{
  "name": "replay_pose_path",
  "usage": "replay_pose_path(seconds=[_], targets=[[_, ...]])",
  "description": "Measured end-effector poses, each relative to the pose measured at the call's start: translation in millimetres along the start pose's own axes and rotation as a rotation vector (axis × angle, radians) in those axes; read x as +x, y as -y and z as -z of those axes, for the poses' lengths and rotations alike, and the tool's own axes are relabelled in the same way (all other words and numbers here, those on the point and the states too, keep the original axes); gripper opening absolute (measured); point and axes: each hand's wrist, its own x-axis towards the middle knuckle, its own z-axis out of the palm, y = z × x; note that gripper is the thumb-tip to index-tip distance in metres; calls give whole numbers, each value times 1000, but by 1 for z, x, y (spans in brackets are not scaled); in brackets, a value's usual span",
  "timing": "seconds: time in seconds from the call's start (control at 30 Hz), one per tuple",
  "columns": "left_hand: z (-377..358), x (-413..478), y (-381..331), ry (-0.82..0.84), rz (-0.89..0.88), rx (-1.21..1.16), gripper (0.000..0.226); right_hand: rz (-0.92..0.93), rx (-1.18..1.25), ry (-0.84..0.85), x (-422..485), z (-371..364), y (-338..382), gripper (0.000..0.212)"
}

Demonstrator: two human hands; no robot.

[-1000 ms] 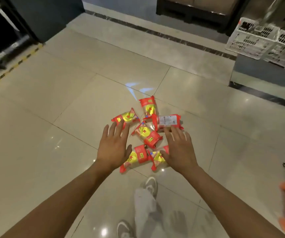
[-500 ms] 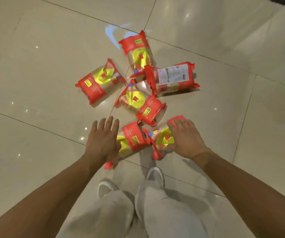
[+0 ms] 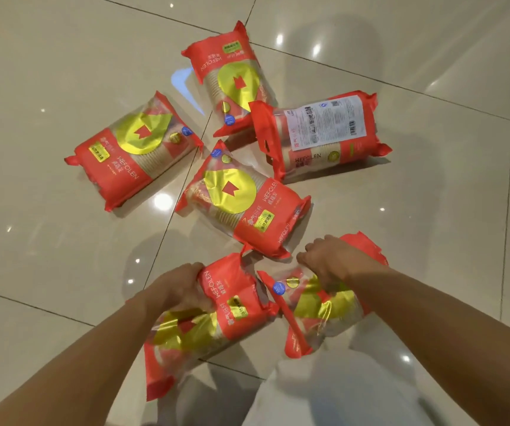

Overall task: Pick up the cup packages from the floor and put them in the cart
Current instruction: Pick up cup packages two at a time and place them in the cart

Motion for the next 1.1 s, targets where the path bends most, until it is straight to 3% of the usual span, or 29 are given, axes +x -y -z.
replay_pose_path(seconds=[0.1, 0.23, 0.4, 0.47, 0.6, 0.83, 0.97, 1.1], targets=[[-14, -13, 2, -37, -25, 24, 89, -11, 31, 42, -13, -9, 8, 87], [-15, -76, 5, -257, -13, -107, 80, -77, 210, -112, -83, -13, 16, 78], [37, -226, -11, -660, 83, -770, 84, -329, 996, -424, -223, 71, 9, 78], [66, -310, -25, -767, 80, -1013, 91, -337, 1260, -584, -287, 131, 14, 78], [119, -499, -49, -897, 21, -1239, 98, -174, 1500, -764, -428, 272, 43, 76], [155, -804, -65, -1263, 25, -1267, 92, 208, 1477, -811, -635, 446, 130, 75], [103, -946, -77, -1566, 163, -1315, 93, 516, 1334, -752, -715, 486, 199, 67], [-2, -1058, -108, -1907, 333, -1413, 73, 838, 1170, -633, -792, 491, 283, 79]])
